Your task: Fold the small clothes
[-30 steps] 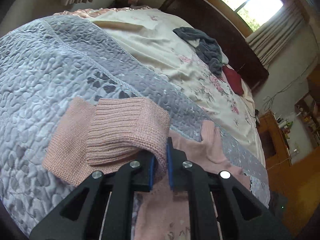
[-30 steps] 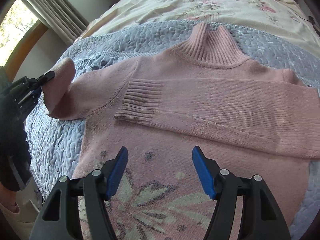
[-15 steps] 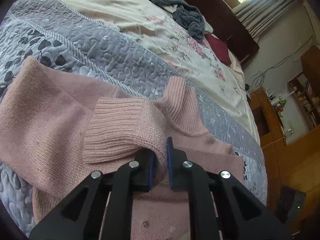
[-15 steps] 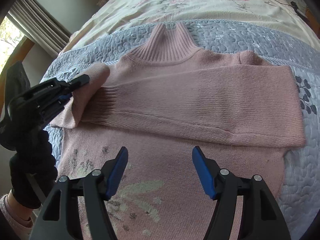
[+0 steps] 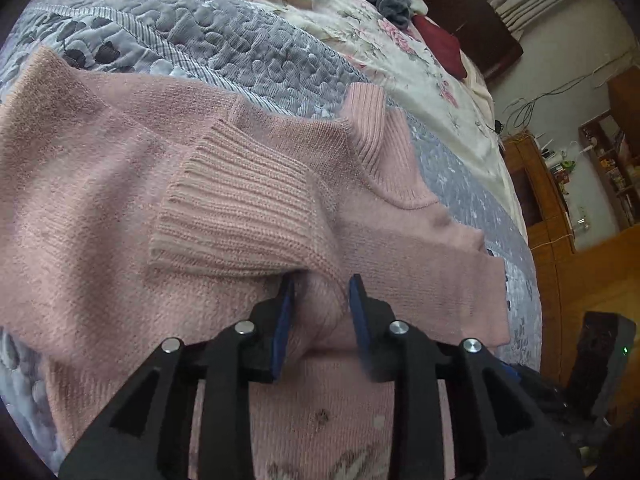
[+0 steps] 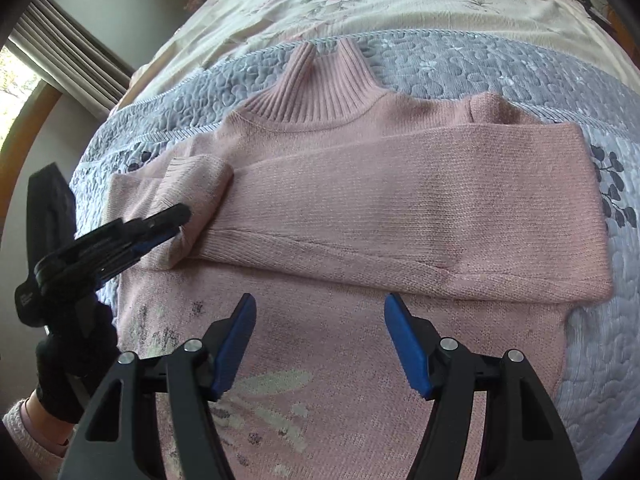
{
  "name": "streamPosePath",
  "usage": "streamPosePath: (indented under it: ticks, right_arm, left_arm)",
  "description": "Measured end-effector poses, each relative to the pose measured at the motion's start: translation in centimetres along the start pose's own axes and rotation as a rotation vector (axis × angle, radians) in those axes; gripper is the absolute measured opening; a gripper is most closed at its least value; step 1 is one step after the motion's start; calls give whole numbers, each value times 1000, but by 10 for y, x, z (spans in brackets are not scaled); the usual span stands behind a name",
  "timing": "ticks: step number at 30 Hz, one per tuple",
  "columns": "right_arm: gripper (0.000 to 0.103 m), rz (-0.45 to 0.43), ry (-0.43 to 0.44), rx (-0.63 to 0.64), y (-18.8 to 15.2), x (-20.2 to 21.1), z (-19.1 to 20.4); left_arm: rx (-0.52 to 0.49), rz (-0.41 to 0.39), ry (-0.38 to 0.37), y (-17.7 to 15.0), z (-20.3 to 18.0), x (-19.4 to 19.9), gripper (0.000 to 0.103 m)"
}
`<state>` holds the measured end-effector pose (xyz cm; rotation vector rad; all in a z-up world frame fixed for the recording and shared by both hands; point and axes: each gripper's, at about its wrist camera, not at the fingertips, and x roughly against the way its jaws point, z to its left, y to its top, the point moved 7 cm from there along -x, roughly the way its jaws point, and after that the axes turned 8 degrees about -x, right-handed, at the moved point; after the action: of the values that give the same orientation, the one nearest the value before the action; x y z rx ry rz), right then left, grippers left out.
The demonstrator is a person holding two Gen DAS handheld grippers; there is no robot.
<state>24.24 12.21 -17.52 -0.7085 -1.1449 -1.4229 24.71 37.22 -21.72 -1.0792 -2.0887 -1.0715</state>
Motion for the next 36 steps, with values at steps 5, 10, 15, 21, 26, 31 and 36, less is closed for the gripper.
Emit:
streamPosePath:
  ticks: [5, 10, 15, 21, 26, 31, 36]
  right_arm:
    - [68, 44, 90, -8, 20, -16, 37]
    - [68, 128, 217, -51, 37, -53, 92]
    - [68, 198, 210, -71, 41, -96, 122]
    - [13, 187, 126, 21, 40, -106, 127]
    - [12, 121, 168, -6, 52, -66, 108]
    - [12, 83, 139, -16, 59, -44, 75]
    - [12, 53, 82, -49, 64, -46, 38]
  left_arm:
    - [-126, -98, 171, 13, 39, 79, 41]
    - [-172, -70, 354, 31, 90, 93, 41]
    - [-112, -78, 323, 29, 106, 98, 41]
    - [-122, -94, 290, 27, 93, 97, 41]
    - [-149, -95, 264, 28, 77, 92, 41]
    - [-172, -79, 237, 29, 58, 76, 41]
    - [-218, -43, 228, 28, 39, 48, 42]
